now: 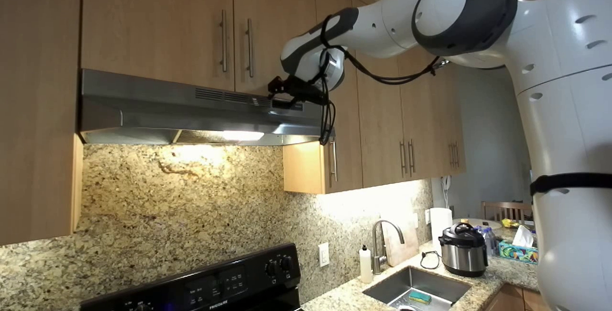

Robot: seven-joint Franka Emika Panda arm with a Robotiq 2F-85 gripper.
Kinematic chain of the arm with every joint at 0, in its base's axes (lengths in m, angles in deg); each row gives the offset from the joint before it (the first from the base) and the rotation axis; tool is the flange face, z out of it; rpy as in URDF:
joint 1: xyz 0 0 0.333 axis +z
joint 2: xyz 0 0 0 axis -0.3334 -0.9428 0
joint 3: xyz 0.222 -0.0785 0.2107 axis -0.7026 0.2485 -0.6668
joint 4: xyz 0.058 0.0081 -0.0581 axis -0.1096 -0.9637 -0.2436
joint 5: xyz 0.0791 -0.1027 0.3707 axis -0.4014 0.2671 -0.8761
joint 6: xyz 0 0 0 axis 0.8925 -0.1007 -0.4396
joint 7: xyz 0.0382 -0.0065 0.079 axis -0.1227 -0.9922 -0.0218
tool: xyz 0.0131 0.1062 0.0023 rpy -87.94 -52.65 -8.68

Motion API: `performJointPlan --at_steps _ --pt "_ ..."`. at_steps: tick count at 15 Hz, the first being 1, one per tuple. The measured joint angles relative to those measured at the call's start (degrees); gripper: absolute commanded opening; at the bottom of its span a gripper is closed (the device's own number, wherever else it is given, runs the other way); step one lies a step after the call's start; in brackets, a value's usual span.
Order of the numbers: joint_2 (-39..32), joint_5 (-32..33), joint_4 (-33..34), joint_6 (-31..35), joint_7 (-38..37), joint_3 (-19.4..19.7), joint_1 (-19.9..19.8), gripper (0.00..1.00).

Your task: Switch off the stove light

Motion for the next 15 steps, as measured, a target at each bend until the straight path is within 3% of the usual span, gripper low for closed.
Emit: performJointPlan --at_steps 15 --pt "-2.17 0.45 0.01 -1.62 0.00 2.04 0.22 1.00"
